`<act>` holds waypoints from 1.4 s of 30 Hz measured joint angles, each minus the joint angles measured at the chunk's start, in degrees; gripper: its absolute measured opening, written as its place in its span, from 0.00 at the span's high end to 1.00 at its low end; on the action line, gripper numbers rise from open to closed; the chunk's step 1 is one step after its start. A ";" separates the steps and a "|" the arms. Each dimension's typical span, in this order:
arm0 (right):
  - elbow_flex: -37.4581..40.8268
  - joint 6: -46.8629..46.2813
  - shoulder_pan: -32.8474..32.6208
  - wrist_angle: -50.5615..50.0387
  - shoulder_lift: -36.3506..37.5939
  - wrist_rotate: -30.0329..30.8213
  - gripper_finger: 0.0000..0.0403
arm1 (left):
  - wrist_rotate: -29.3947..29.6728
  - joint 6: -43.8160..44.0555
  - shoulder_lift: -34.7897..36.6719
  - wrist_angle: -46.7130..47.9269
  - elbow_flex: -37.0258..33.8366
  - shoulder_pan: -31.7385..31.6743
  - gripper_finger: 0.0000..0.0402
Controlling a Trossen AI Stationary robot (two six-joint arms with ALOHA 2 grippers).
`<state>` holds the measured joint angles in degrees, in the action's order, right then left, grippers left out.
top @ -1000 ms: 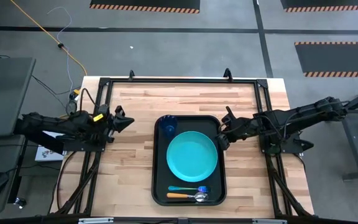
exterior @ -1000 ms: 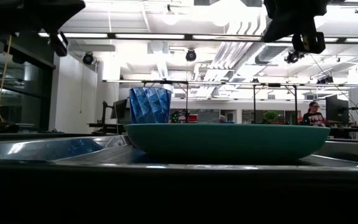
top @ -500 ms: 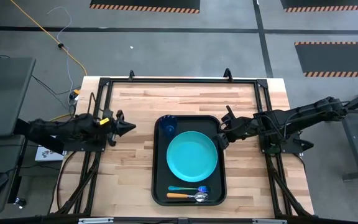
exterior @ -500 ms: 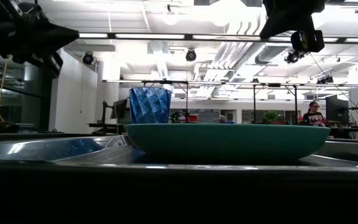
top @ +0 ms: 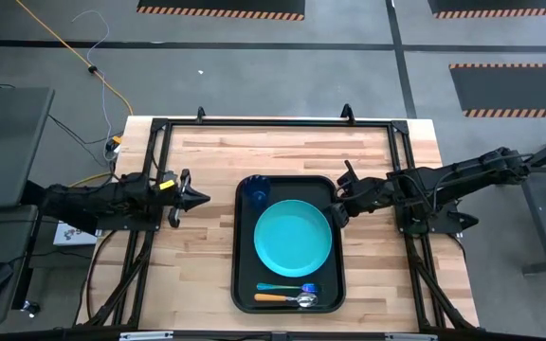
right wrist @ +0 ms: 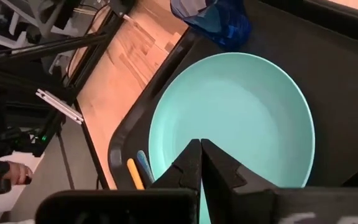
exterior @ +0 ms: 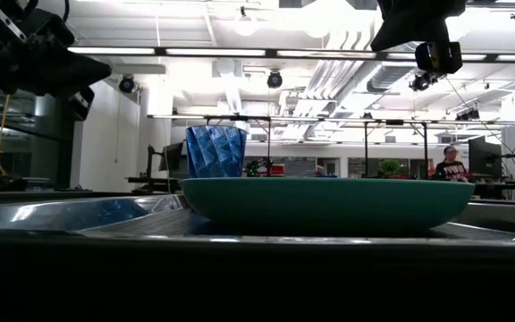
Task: Pick and place plate/cup/fork/spoon on tray
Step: Return to Home Position
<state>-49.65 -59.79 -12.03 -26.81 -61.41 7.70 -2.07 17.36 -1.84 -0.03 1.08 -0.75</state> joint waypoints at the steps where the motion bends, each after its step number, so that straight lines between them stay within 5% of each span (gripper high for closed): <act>1: 0.00 0.46 0.00 -0.04 0.00 0.02 1.00 | 0.24 0.23 -0.07 0.05 0.00 0.00 1.00; 10: 1.49 8.21 0.01 -5.94 7.75 1.90 1.00 | 0.90 0.42 -0.03 0.08 0.00 0.02 1.00; 20: 29.19 11.86 0.57 14.06 40.64 -0.81 1.00 | 0.99 0.44 -0.03 0.10 0.00 0.02 1.00; 26: 38.57 19.90 7.70 22.96 53.13 -5.50 1.00 | 0.99 0.44 -0.03 0.09 0.00 0.02 1.00; 31: 40.19 26.95 13.95 24.68 58.98 -12.80 1.00 | 0.99 0.44 -0.03 0.10 0.00 0.02 0.99; 42: 42.49 37.50 18.02 25.00 61.39 -16.31 1.00 | 1.03 0.46 -0.03 0.08 0.00 0.02 0.99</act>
<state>-7.16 -22.29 5.99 -1.81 -0.02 -8.61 -1.04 17.82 -1.87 0.05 1.08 -0.73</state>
